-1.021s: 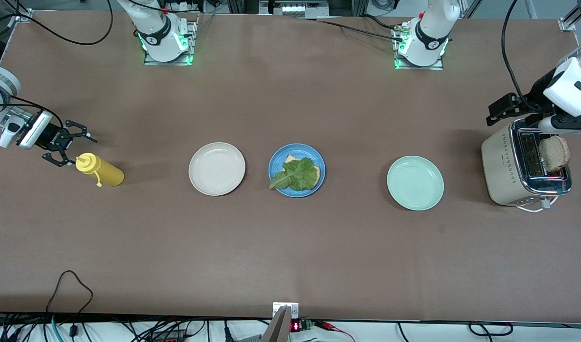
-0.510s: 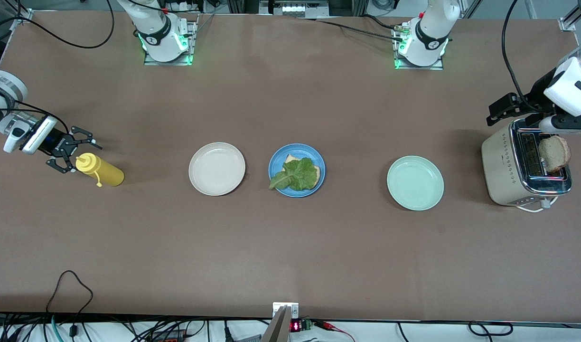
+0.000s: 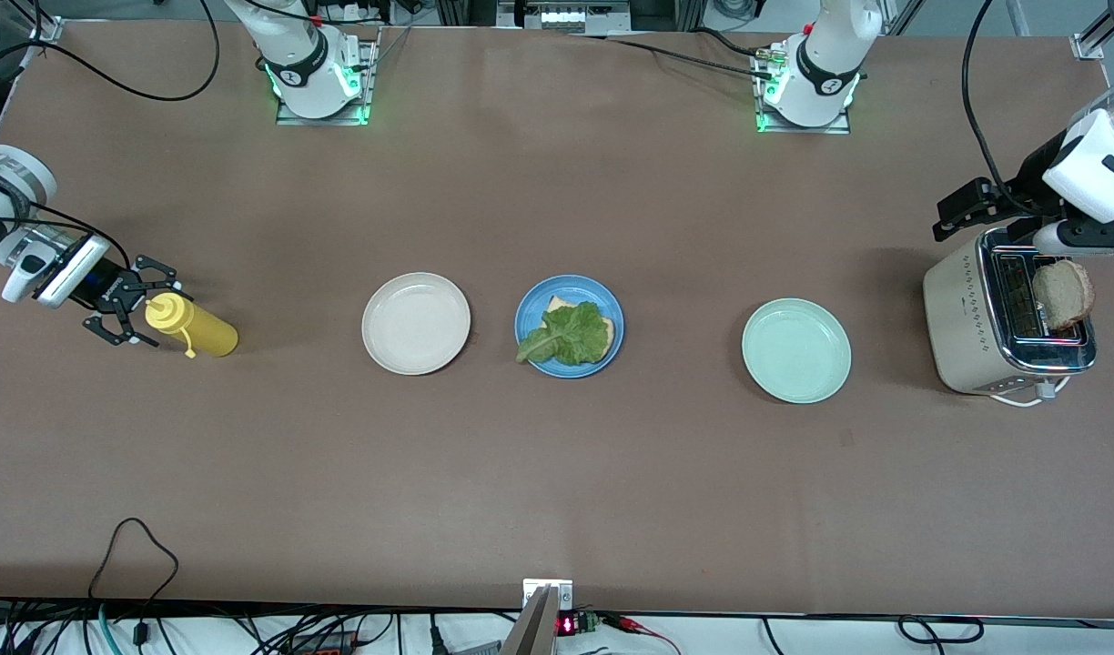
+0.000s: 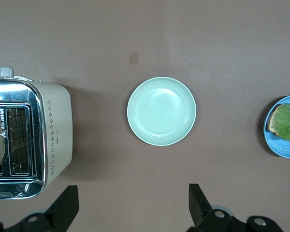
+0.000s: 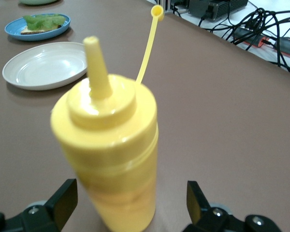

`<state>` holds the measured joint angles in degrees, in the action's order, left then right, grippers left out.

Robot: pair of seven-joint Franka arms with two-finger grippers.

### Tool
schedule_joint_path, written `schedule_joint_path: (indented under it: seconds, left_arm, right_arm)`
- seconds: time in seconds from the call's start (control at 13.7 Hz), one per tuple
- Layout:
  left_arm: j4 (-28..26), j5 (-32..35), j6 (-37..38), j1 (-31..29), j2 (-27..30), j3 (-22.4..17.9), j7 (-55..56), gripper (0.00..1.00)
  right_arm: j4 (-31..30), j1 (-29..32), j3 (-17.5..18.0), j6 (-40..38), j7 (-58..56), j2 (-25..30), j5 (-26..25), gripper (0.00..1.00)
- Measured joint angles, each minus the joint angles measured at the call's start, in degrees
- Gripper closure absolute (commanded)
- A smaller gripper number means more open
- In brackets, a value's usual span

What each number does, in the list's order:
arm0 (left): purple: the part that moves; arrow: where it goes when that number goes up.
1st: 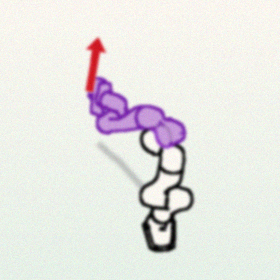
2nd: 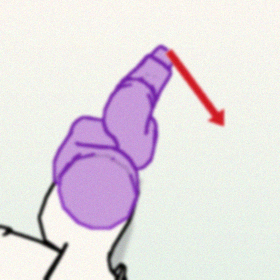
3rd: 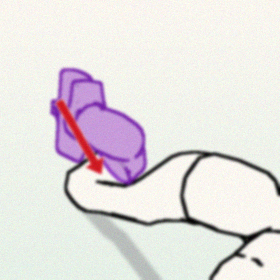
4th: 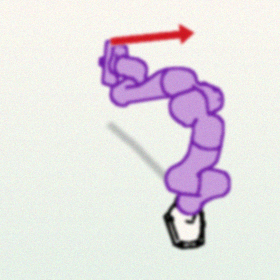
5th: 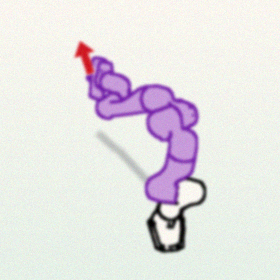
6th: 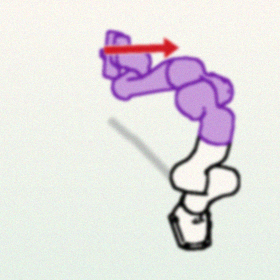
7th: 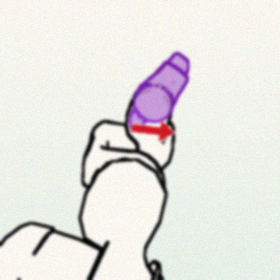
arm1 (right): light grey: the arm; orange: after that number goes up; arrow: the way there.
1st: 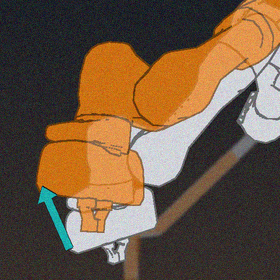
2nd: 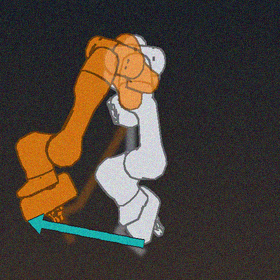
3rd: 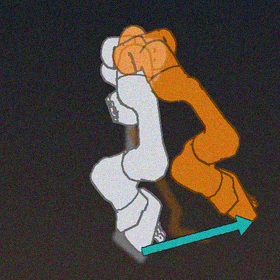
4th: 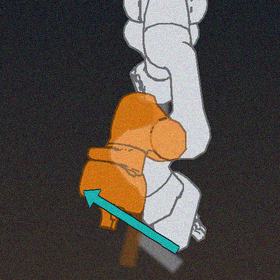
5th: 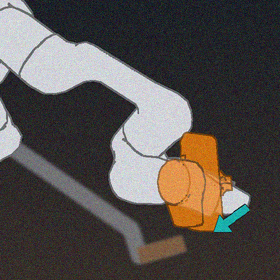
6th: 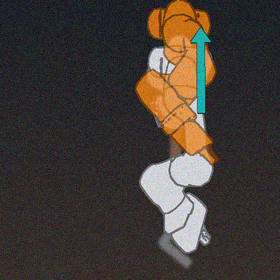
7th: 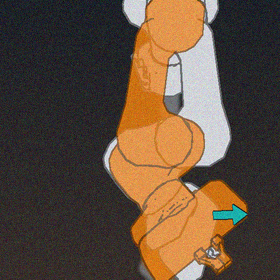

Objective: Make sandwich in blue plate with both arms

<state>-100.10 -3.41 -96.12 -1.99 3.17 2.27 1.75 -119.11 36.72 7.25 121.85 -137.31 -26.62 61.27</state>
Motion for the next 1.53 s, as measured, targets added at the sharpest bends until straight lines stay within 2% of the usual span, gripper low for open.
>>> schedule_joint_path:
  seconds: [0.29, 0.36, 0.51, 0.58, 0.66, 0.73, 1.17, 1.53]
  left_arm:
    - [0.0, 0.0, 0.0, 0.0, 0.0, 0.0, 0.0, 0.00]
    - [0.0, 0.0, 0.0, 0.0, 0.0, 0.0, 0.0, 0.00]
    - [0.0, 0.0, 0.0, 0.0, 0.0, 0.0, 0.0, 0.00]
    - [0.0, 0.0, 0.0, 0.0, 0.0, 0.0, 0.0, 0.00]
    - [0.0, 0.0, 0.0, 0.0, 0.0, 0.0, 0.0, 0.00]
    - [0.0, 0.0, 0.0, 0.0, 0.0, 0.0, 0.0, 0.00]
    - [0.2, 0.0, 0.0, 0.0, 0.1, 0.0, 0.0, 0.00]
    - [0.2, 0.0, 0.0, 0.0, 0.1, 0.0, 0.0, 0.00]
  right_arm:
    - [0.0, 0.0, 2.4, 1.4, 0.0, -0.9, 0.7, 0.00]
    - [0.0, 0.0, 2.5, 1.4, 0.0, -0.9, 0.7, 0.16]
    - [0.0, 0.0, 2.5, 1.4, 0.0, -0.9, 0.7, 0.65]
    - [0.1, 0.0, 2.6, 1.5, 0.0, -0.9, 0.7, 0.82]
    - [0.1, 0.0, 3.0, 1.8, 0.0, -0.9, 0.8, 0.95]
    - [0.1, 0.0, 3.5, 2.5, 0.1, -0.9, 0.8, 1.00]
    - [1.4, -1.9, 7.7, 7.7, 4.9, 0.0, -0.9, 1.00]
    - [2.7, -10.9, 8.4, 10.4, 30.0, 9.6, -13.8, 1.00]
